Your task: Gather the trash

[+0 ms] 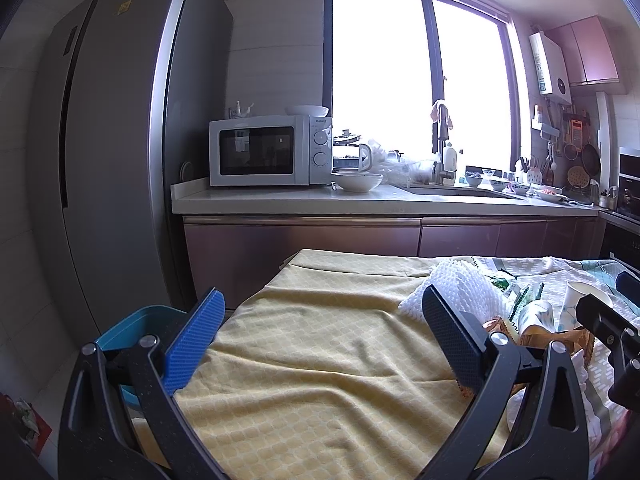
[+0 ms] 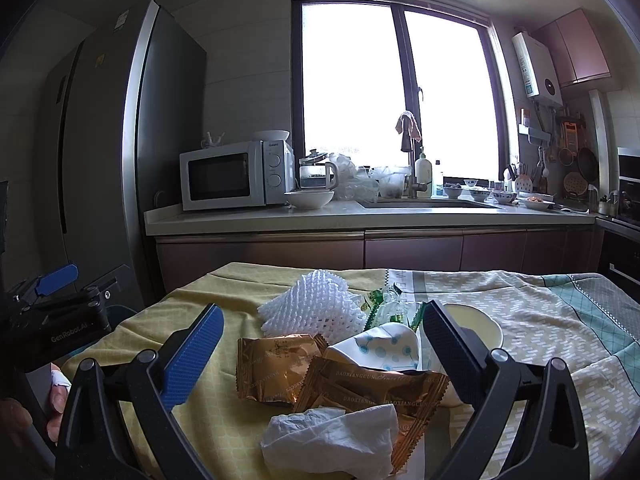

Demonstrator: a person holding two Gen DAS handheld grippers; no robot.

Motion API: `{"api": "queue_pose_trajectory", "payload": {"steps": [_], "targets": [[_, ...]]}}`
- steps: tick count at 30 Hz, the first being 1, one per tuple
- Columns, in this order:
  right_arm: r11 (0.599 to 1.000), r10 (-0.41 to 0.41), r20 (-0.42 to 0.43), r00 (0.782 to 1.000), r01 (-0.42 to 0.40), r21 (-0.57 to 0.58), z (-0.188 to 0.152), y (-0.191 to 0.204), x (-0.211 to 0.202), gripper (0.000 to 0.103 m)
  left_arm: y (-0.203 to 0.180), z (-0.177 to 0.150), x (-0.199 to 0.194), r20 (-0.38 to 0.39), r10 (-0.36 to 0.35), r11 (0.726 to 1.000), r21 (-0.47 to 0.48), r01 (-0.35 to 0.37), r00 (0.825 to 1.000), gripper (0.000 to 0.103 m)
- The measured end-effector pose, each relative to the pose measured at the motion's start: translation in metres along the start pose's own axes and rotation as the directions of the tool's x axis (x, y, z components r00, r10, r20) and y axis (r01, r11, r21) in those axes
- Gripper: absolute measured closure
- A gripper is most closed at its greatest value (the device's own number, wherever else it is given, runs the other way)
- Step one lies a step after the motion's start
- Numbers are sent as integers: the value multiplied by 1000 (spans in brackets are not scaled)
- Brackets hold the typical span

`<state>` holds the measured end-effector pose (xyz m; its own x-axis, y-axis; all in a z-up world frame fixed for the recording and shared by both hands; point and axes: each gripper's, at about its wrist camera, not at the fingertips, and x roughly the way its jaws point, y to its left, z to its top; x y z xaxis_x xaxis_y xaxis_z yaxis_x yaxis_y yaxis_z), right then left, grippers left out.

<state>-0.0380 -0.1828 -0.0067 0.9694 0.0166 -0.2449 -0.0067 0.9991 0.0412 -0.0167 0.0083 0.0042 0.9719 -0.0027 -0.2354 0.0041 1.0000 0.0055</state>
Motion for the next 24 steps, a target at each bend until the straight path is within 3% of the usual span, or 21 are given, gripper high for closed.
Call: {"api": "queue_pose_trajectory", "payload": {"steps": [24], "targets": [[1000,5,-1,1000,-5,11,-1,0,3,7,-3,0,-1,-2,-5,1000,-4,5,1000,6]]}}
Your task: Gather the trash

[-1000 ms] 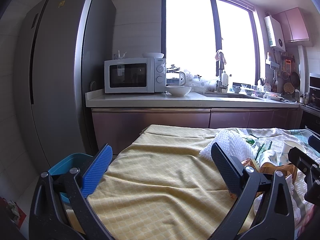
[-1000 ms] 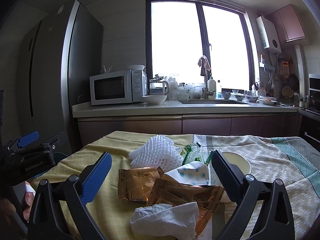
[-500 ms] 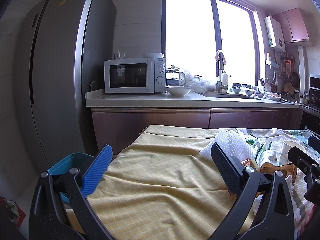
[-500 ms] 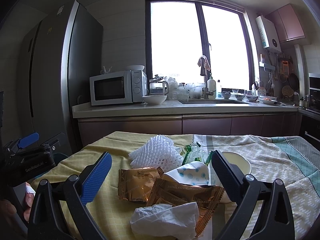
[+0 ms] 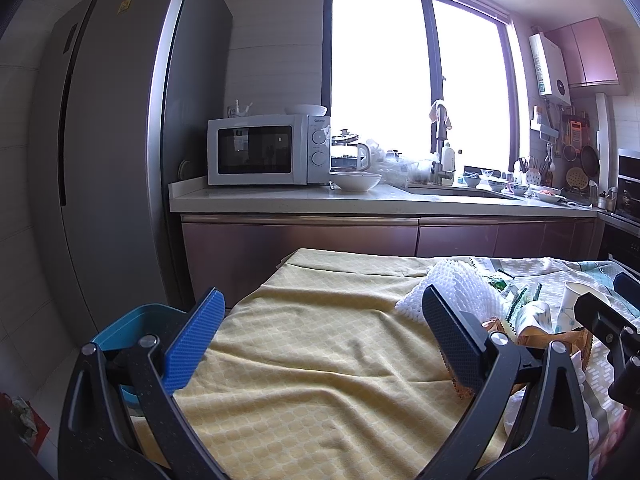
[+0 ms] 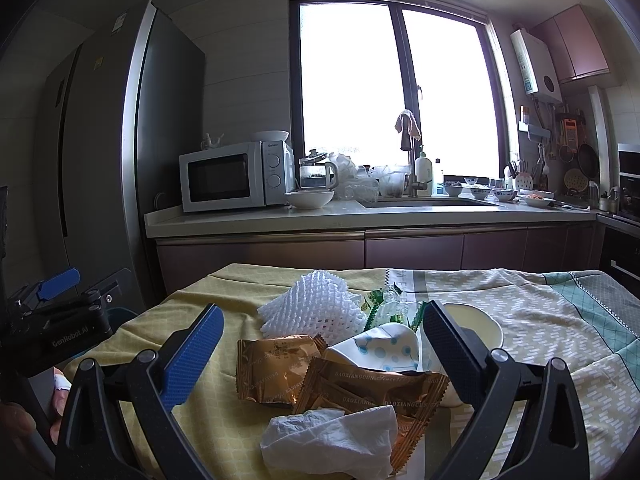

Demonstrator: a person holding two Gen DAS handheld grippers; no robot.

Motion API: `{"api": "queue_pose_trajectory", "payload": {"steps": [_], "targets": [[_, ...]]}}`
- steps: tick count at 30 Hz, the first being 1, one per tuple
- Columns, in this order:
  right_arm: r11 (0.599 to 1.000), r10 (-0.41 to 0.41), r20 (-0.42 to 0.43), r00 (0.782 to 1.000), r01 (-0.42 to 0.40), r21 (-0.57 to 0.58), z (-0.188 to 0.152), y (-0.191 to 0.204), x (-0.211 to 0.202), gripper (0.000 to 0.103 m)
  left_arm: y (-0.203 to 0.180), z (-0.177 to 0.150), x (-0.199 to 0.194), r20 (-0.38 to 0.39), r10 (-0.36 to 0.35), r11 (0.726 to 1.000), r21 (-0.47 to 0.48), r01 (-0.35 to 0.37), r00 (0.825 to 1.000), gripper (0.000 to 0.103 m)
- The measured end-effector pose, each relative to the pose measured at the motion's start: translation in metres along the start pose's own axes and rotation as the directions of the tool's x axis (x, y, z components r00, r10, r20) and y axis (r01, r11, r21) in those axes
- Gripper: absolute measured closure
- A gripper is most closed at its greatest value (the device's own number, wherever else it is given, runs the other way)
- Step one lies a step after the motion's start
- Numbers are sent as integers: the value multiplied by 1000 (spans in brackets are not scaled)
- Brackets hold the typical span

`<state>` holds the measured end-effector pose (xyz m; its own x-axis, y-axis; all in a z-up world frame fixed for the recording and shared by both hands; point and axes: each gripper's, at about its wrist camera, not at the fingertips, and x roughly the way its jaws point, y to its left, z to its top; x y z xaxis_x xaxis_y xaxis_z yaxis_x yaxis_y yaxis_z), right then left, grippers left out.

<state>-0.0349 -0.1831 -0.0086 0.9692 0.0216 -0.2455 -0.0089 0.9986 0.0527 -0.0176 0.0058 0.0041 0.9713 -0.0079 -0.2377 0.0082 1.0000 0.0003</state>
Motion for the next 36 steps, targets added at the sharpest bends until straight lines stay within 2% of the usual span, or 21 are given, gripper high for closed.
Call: {"api": "queue_pose_trajectory", "payload": {"steps": [28,36], "targets": [[1000,14,-4,1000,-14,12,-1,-6,1,7,-2,-2,6,-12,-12,1000,-2,12,1000,6],[1000,14,-19,1000,-14,17,-4,-10,-1,7,-5,-6,10,-33,-45,999,3,45,998,6]]}}
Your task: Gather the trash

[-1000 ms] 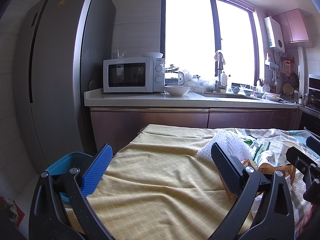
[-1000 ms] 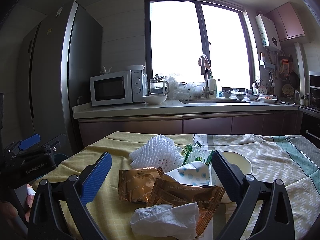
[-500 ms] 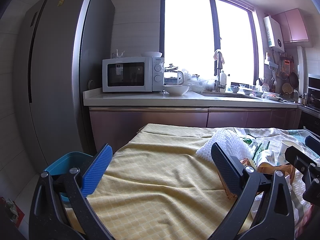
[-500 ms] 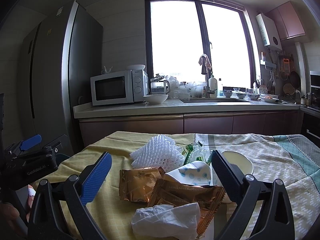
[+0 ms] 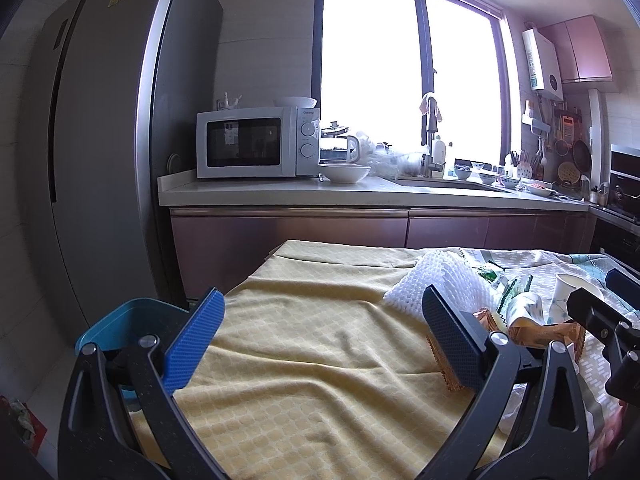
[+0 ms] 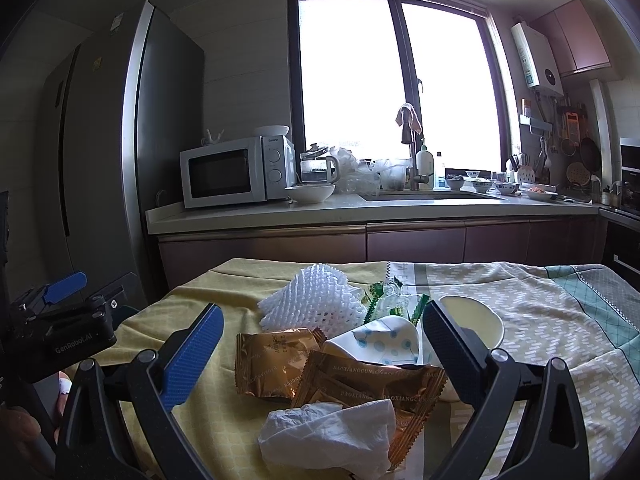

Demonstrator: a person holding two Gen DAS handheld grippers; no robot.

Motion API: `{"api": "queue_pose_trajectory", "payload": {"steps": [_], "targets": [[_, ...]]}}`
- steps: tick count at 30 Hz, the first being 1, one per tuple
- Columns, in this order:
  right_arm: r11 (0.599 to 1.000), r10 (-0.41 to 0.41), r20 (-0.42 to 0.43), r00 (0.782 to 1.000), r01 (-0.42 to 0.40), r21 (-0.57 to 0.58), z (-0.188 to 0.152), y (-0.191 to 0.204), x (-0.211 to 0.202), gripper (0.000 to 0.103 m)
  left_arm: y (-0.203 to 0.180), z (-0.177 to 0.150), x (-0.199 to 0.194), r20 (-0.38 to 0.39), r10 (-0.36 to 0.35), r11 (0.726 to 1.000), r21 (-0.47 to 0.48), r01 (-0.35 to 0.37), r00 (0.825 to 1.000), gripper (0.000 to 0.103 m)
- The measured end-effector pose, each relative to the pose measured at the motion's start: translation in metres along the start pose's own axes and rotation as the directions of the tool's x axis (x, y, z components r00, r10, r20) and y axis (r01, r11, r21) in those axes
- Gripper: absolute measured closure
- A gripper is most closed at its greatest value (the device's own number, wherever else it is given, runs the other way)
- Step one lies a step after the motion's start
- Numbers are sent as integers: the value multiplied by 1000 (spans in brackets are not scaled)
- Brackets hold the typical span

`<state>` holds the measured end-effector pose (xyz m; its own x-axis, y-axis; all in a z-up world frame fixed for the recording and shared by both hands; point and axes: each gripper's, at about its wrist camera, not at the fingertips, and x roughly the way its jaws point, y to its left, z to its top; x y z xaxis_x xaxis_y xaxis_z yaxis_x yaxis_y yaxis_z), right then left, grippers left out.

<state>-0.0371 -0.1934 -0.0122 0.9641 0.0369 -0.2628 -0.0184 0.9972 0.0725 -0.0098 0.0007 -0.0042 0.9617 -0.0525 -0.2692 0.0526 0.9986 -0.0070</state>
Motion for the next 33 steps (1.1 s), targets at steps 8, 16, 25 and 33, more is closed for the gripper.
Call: {"api": "queue_pose_trajectory", "payload": {"steps": [8,16,25,33], "targets": [[1000,6,-74,997,-5,17,-12,-14,0,7,-20,-7,20,-91,-138,989,40,142,986,6],[996,58,-190,980,-43,82,-35,-31,4,13,-58,-21,71,-275,-314,939,51,340,909,7],[992,117,-244,963,-105,63,-46,-23,5,31,-85,-44,122,-452,-441,882,-61,466,776,41],[982,186,-301,935,-165,94,-54,-21,16,68,-91,-51,136,-474,-505,853,-147,500,721,77]]}}
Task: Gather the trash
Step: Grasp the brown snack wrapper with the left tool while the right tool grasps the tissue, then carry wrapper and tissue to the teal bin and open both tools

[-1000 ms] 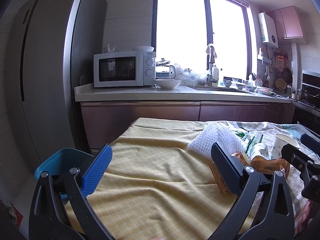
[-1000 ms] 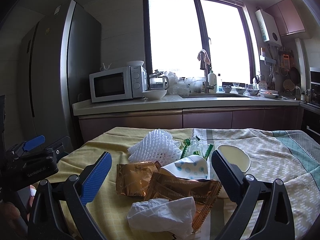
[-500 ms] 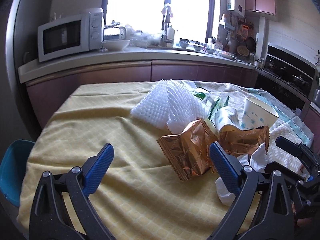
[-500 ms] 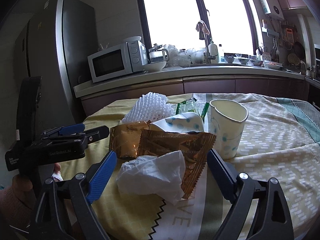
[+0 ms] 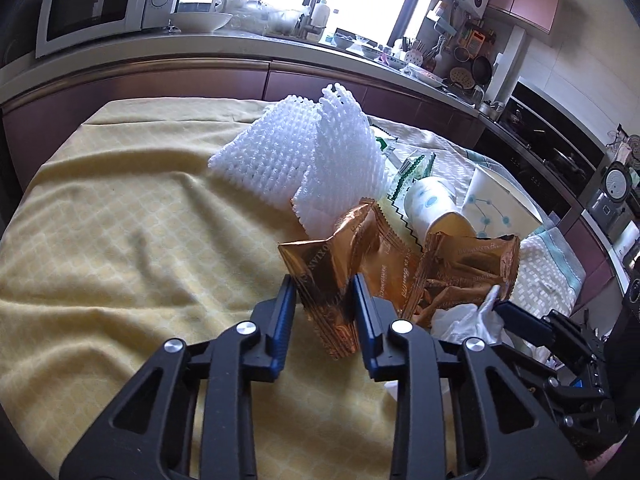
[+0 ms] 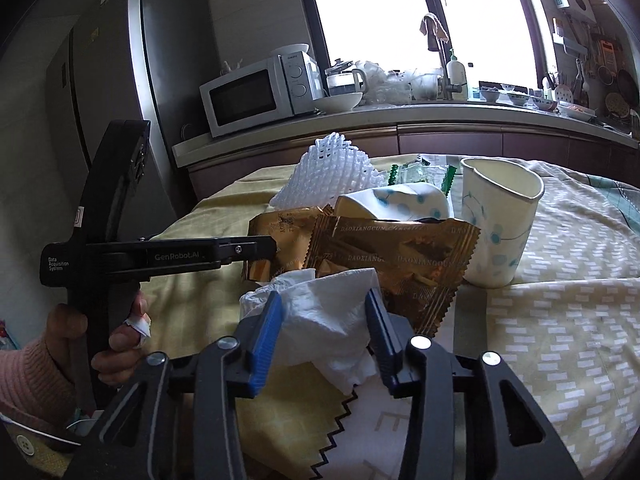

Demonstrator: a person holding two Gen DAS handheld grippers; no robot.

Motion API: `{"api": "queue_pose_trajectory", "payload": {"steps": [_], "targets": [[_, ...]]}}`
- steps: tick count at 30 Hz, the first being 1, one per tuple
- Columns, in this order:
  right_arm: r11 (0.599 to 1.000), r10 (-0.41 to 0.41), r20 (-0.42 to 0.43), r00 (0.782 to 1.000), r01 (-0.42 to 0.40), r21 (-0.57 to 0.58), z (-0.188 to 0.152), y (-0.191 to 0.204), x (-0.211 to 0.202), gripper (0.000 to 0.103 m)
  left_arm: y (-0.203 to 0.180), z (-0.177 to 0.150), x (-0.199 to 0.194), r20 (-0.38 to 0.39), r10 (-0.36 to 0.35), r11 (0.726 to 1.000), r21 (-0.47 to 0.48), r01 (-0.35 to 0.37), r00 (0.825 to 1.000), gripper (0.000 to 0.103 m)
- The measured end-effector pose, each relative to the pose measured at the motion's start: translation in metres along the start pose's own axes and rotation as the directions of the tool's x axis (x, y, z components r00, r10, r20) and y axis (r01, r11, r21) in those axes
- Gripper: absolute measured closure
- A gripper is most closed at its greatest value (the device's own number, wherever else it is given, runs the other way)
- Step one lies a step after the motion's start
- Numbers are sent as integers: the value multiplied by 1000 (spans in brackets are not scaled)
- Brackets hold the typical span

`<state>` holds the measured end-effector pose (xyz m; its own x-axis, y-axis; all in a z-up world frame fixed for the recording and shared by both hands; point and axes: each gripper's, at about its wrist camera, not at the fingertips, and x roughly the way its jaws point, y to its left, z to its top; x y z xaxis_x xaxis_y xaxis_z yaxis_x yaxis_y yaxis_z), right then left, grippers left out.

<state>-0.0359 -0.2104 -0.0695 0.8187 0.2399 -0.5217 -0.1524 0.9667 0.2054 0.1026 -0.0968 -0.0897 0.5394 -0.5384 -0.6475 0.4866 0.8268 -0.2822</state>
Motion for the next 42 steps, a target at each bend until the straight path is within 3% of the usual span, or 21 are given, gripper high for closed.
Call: {"api": "queue_pose_trajectory", "payload": {"steps": [4,12,15,16,17,19,22,24,26,31,36,42], "targets": [[1000,29,-7,1000,-29,4,2,1,1,95,1,1,-12,25,-11,1000,-2,11,1000,83],[993,113,7,994,-113,-16,15,17,-2,101,32,-6,-84,122,3,999,-47,3,993,83],[995,87,17,996,-86,-50,23,23,-2,100,54,-10,-112,157,32,997,-80,-19,987,83],[996,73,21,997,-71,-50,23,22,-4,95,60,-12,-120,168,49,996,-88,-35,985,83],[998,48,17,999,-48,-51,23,21,-4,71,66,-13,-127,178,70,994,-94,-53,982,83],[998,-16,9,1000,17,-68,20,20,-3,43,80,-18,-141,190,96,991,-108,-76,977,83],[992,-71,-38,997,66,-108,11,22,4,43,100,-24,-156,199,131,986,-131,-106,971,83],[991,-81,-76,994,72,-117,5,24,12,53,110,-26,-163,206,156,981,-148,-126,966,83],[991,-72,-112,991,58,-124,1,27,20,86,119,-29,-169,211,175,976,-165,-141,962,83],[992,-14,-110,994,0,-124,7,35,18,91,140,-37,-184,232,232,962,-198,-187,945,83],[984,117,-74,990,-125,-123,34,64,20,91,171,-42,-211,255,303,937,-253,-239,918,83],[927,321,-103,942,-335,-171,68,136,52,91,223,-50,-243,251,418,882,-341,-324,873,83]]}}
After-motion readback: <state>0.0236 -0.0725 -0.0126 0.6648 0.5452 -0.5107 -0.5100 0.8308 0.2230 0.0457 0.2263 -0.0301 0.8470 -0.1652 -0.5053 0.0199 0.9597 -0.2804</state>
